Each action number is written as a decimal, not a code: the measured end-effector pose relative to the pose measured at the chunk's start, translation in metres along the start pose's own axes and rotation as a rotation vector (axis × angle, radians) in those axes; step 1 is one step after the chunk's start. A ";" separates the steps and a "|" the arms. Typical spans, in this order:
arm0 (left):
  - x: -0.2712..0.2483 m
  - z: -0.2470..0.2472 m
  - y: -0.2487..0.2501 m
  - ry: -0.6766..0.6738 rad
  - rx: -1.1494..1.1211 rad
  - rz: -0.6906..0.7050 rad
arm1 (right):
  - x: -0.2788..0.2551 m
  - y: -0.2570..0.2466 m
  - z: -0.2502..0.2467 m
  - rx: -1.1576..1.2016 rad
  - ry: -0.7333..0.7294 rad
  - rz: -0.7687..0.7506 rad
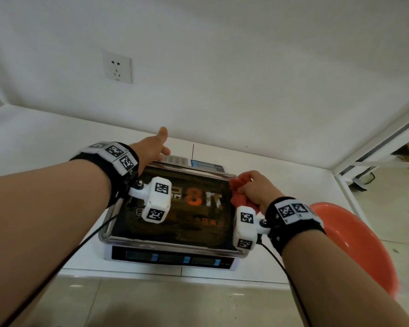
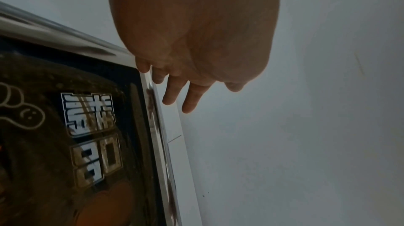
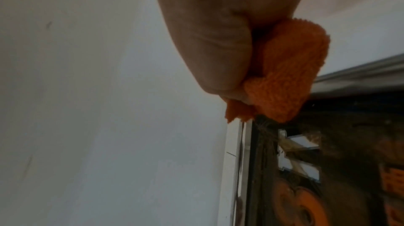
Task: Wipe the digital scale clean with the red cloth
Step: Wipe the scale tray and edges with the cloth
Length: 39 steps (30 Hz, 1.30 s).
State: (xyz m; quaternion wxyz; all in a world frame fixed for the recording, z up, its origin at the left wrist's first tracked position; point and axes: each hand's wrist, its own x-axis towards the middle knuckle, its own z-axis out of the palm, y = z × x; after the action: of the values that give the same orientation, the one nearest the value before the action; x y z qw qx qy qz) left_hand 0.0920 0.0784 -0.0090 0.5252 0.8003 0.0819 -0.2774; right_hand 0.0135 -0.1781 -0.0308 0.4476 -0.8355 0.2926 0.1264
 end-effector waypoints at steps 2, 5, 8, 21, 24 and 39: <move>0.005 -0.007 -0.006 0.035 -0.014 -0.010 | 0.009 -0.003 0.005 0.096 0.051 0.008; 0.011 -0.016 -0.014 0.081 -0.026 -0.014 | 0.017 -0.006 0.010 0.080 0.152 -0.012; 0.017 -0.022 -0.021 0.128 -0.023 -0.009 | 0.022 -0.006 0.016 0.053 0.231 -0.039; 0.012 -0.027 -0.027 0.160 0.020 -0.144 | 0.040 -0.005 0.030 -0.629 0.260 -0.122; 0.010 -0.027 -0.027 0.178 0.067 -0.146 | 0.040 -0.008 0.037 -0.710 0.244 -0.109; -0.007 -0.022 -0.022 0.145 0.139 -0.152 | 0.044 -0.015 0.016 -0.149 0.185 -0.036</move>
State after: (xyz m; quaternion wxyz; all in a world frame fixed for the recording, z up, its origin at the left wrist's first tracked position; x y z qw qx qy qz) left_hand 0.0851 0.1088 -0.0161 0.4387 0.8442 0.1608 -0.2629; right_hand 0.0587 -0.1752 -0.0508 0.3578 -0.8796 0.3074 0.0622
